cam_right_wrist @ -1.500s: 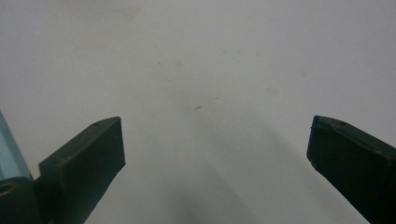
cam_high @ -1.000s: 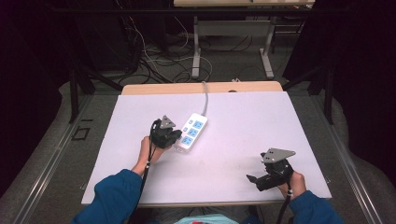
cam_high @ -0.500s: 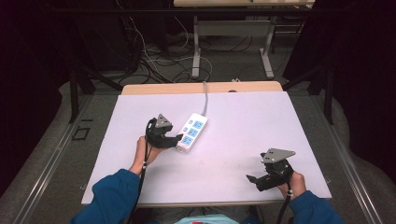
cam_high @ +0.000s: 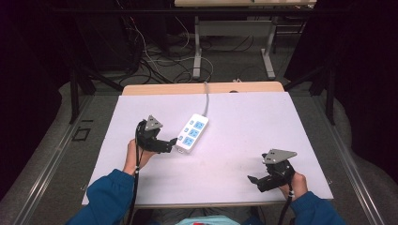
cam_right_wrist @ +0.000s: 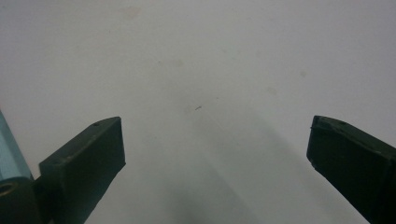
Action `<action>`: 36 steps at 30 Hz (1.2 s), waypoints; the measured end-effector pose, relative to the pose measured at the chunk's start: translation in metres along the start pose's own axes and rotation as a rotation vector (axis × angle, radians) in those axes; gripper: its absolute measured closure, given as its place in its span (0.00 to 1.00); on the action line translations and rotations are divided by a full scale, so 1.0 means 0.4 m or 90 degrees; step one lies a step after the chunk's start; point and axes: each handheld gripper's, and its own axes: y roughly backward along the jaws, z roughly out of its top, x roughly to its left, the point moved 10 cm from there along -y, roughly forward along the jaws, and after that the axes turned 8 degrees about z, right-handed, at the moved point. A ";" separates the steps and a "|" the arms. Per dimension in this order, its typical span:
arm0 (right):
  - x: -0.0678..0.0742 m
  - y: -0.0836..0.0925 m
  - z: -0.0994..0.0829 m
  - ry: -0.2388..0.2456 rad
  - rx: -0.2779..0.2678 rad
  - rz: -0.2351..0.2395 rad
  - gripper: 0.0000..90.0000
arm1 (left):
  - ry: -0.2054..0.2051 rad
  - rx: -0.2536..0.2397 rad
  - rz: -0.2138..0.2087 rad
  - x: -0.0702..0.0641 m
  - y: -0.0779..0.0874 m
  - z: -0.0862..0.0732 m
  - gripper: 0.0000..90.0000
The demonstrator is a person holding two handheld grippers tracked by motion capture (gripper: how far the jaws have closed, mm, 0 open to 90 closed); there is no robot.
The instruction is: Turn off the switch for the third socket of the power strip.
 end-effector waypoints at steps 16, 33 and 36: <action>-0.002 0.000 0.001 0.005 -0.001 -0.001 0.04 | -0.017 0.010 0.021 0.001 0.059 -0.037 0.00; 0.000 0.001 0.002 0.001 -0.002 -0.001 0.04 | -0.004 0.015 0.039 0.026 0.127 -0.102 0.00; -0.003 0.000 0.003 0.008 -0.002 -0.001 0.04 | -0.006 0.021 0.044 0.033 0.139 -0.118 0.00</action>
